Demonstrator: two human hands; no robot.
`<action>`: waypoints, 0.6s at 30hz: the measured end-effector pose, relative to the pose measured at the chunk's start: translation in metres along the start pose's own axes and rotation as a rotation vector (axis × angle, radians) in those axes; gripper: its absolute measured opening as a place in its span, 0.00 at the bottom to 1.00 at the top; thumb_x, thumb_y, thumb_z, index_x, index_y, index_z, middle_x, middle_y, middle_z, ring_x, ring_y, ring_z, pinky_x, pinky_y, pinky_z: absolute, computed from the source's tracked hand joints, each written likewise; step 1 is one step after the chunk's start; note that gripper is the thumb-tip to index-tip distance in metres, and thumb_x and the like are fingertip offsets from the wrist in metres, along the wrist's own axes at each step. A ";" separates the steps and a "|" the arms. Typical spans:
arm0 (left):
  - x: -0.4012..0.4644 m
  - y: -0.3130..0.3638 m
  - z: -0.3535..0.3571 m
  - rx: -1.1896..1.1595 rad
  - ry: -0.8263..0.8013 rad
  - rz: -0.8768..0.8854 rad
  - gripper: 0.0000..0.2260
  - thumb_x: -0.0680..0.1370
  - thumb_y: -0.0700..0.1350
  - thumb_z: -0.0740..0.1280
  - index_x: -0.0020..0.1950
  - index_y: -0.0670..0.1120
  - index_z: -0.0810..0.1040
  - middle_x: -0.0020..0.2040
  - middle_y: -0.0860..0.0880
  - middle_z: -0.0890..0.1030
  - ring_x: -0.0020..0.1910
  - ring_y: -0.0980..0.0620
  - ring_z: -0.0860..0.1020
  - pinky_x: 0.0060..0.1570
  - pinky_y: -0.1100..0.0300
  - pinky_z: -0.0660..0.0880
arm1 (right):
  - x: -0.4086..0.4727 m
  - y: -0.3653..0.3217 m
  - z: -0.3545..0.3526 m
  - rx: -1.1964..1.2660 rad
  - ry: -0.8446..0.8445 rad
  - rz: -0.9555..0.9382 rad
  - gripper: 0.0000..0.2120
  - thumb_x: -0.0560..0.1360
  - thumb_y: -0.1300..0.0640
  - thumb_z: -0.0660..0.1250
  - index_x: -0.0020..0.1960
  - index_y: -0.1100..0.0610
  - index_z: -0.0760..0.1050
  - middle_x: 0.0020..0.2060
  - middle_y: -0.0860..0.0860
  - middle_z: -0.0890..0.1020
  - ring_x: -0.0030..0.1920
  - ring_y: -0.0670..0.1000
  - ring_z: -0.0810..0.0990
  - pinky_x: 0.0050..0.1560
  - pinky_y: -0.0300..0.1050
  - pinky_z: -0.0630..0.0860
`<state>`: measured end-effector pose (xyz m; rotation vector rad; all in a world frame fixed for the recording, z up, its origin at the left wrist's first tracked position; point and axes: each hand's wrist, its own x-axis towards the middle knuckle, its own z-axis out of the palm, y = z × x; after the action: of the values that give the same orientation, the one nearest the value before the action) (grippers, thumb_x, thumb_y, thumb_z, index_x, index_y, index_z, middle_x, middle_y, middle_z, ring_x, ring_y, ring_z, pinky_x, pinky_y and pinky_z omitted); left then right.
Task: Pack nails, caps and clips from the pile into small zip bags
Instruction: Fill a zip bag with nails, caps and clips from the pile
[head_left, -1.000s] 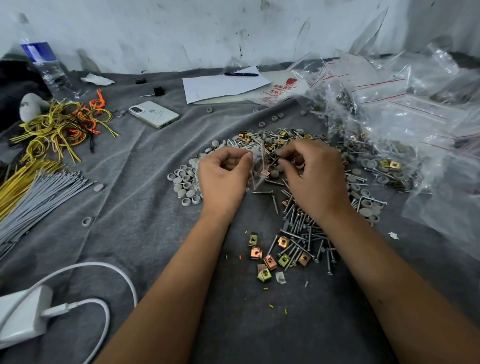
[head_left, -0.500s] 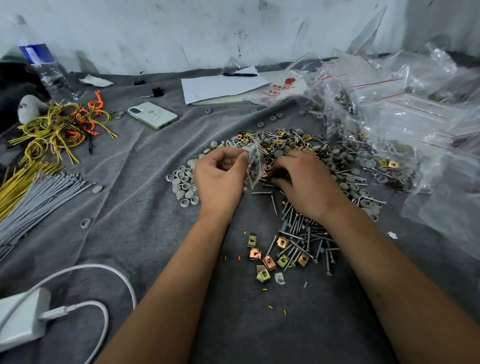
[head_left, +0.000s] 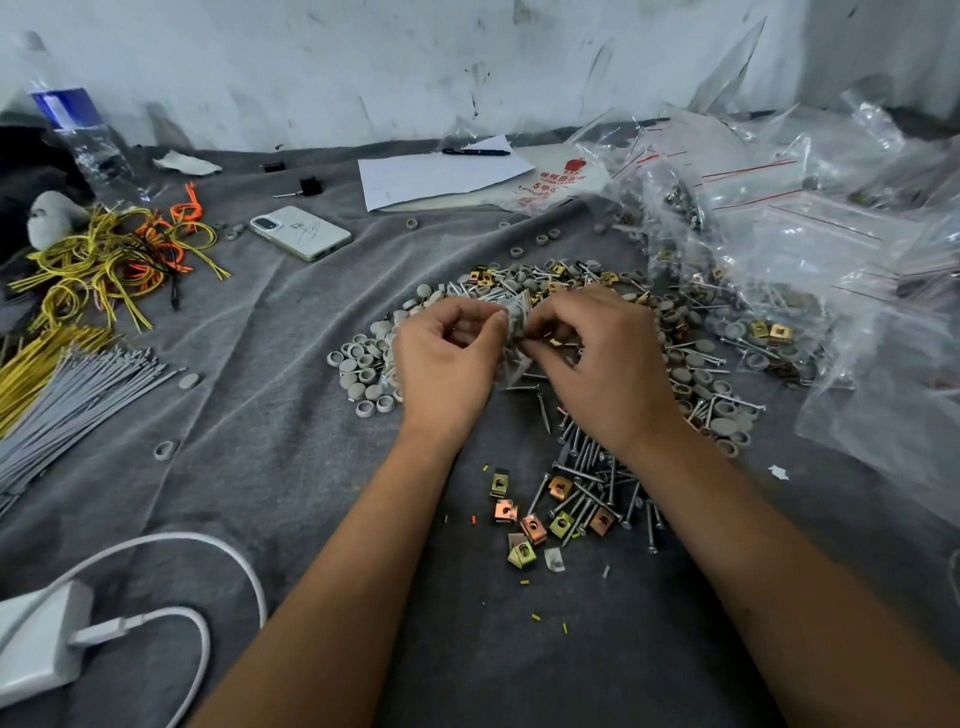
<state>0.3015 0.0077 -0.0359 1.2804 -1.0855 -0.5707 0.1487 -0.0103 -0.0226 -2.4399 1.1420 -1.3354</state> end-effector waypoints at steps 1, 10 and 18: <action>0.000 0.001 0.000 0.003 0.003 0.004 0.06 0.77 0.36 0.74 0.43 0.45 0.85 0.32 0.52 0.82 0.28 0.58 0.77 0.31 0.62 0.75 | 0.000 0.000 0.002 -0.023 -0.036 0.001 0.08 0.71 0.63 0.78 0.49 0.57 0.84 0.44 0.49 0.84 0.47 0.49 0.79 0.50 0.46 0.77; 0.002 -0.003 -0.001 -0.044 0.036 -0.023 0.07 0.77 0.37 0.74 0.42 0.49 0.85 0.34 0.51 0.84 0.32 0.55 0.78 0.36 0.58 0.76 | 0.002 0.010 -0.003 -0.024 0.014 0.052 0.05 0.75 0.60 0.75 0.51 0.58 0.86 0.46 0.51 0.85 0.49 0.51 0.81 0.53 0.52 0.79; 0.005 -0.003 -0.002 -0.169 0.083 -0.054 0.07 0.77 0.38 0.74 0.42 0.49 0.86 0.33 0.51 0.83 0.29 0.56 0.76 0.32 0.63 0.74 | 0.000 0.017 -0.004 -0.347 -0.235 0.277 0.14 0.77 0.50 0.73 0.61 0.54 0.82 0.55 0.54 0.82 0.63 0.57 0.74 0.66 0.53 0.72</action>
<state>0.3059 0.0039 -0.0374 1.1785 -0.9172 -0.6309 0.1358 -0.0215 -0.0275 -2.4506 1.6828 -0.8038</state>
